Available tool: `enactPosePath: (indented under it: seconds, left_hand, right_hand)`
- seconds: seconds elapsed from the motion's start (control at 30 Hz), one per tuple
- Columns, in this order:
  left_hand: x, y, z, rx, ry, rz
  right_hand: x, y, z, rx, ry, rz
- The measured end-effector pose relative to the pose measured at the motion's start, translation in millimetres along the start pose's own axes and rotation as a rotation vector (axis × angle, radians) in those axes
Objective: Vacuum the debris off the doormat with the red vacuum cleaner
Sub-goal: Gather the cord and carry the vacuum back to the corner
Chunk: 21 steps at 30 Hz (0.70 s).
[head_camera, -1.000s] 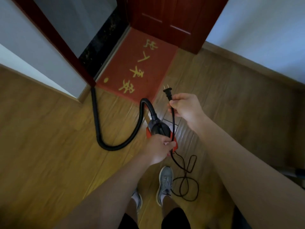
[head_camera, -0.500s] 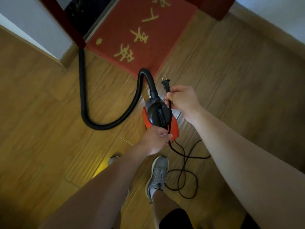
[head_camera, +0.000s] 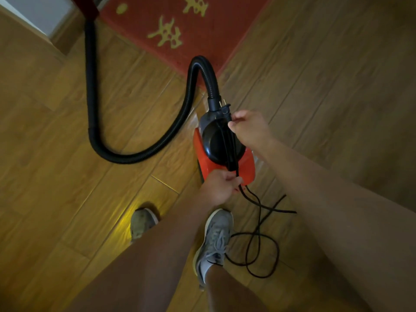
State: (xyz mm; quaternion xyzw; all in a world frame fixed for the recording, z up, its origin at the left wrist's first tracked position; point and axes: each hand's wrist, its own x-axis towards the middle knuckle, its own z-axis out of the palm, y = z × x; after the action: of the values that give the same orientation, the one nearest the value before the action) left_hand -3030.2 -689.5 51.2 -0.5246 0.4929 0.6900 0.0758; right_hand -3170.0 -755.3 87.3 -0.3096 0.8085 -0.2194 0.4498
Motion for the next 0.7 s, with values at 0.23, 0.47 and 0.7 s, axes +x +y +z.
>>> enactPosePath:
  seconds: [0.23, 0.47, 0.7]
  left_hand:
    - [33, -22, 15, -0.146, 0.035, -0.051]
    - [55, -37, 16, -0.183, 0.038, -0.053]
    - [59, -36, 11, -0.168, 0.044, -0.05]
  right_hand:
    - [34, 33, 18, -0.038, 0.003, -0.039]
    - [58, 48, 31, -0.005, 0.043, -0.039]
    - [62, 47, 38, 0.058, 0.069, -0.031]
